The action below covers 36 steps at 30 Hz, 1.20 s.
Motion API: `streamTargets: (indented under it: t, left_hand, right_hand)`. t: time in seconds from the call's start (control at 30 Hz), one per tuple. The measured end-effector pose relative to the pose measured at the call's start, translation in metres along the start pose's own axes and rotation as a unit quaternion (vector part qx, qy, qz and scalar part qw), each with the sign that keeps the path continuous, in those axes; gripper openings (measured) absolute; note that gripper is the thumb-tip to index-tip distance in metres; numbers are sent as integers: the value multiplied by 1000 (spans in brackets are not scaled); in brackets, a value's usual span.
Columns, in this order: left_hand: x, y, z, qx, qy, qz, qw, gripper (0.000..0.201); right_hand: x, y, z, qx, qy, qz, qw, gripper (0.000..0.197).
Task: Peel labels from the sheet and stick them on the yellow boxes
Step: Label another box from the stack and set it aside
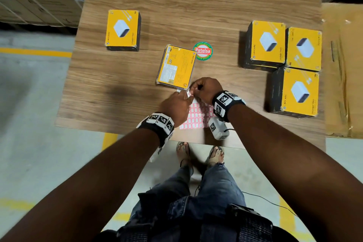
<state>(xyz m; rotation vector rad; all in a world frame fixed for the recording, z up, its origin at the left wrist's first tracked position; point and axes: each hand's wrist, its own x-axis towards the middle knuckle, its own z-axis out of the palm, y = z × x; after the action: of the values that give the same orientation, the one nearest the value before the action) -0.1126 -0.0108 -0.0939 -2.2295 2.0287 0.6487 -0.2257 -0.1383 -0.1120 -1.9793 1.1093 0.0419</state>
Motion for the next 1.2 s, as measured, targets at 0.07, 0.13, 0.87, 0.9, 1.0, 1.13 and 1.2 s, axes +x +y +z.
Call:
streamTargets:
  t: [0.07, 0.13, 0.87, 0.9, 1.0, 1.13, 1.2]
  left_hand:
    - [2, 1, -2, -2, -9, -12, 1000, 33]
    - [4, 1, -3, -4, -20, -16, 1000, 33]
    - [19, -68, -45, -222, 100, -233, 942, 60]
    - [20, -68, -44, -239, 71, -225, 942, 67]
    - [20, -62, -44, -282, 66, -215, 933, 75]
    - [18, -60, -52, -323, 155, -184, 915, 67]
    - [18, -57, -62, -343, 190, -174, 903, 56]
  right_hand:
    - [1, 1, 2, 9, 4, 4, 1000, 8]
    - [2, 3, 4, 21, 8, 8, 1000, 6]
    - [0, -25, -15, 163, -14, 46, 985, 16]
    - [0, -27, -11, 186, -12, 49, 981, 16]
    - [-1, -37, -5, 251, -6, 54, 967, 18]
    - [-3, -48, -19, 305, -9, 60, 951, 28]
    - [-5, -55, -31, 318, -15, 60, 946, 28]
